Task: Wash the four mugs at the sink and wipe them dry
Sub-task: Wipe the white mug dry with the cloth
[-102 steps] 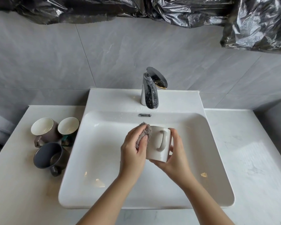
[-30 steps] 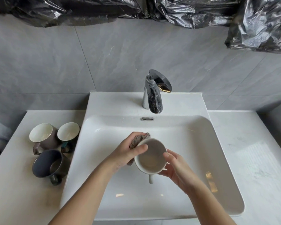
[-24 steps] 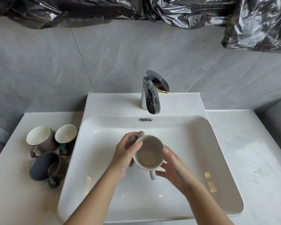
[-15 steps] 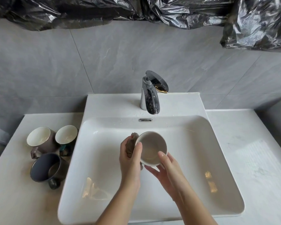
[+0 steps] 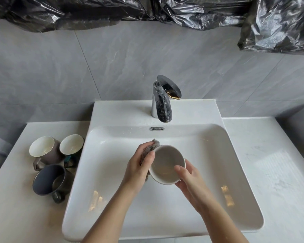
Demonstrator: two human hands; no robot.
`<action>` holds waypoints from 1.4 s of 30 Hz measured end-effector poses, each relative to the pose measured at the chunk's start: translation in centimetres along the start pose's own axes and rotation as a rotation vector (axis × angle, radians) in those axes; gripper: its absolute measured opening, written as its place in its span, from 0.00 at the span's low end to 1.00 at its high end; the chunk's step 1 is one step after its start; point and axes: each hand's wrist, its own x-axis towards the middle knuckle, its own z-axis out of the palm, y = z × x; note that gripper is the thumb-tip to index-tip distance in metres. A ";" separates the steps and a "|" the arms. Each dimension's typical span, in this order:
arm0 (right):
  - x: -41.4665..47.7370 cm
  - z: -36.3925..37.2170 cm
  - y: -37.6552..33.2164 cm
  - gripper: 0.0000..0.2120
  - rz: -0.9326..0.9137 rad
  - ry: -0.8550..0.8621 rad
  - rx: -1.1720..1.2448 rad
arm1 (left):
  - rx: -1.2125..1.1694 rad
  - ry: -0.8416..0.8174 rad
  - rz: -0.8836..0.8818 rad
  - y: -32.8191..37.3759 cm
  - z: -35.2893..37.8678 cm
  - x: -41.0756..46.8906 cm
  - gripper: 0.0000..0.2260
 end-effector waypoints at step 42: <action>-1.1 1.2 0.1 0.37 -0.021 -0.043 0.113 | -0.263 0.082 -0.150 -0.5 1.2 -1.7 0.25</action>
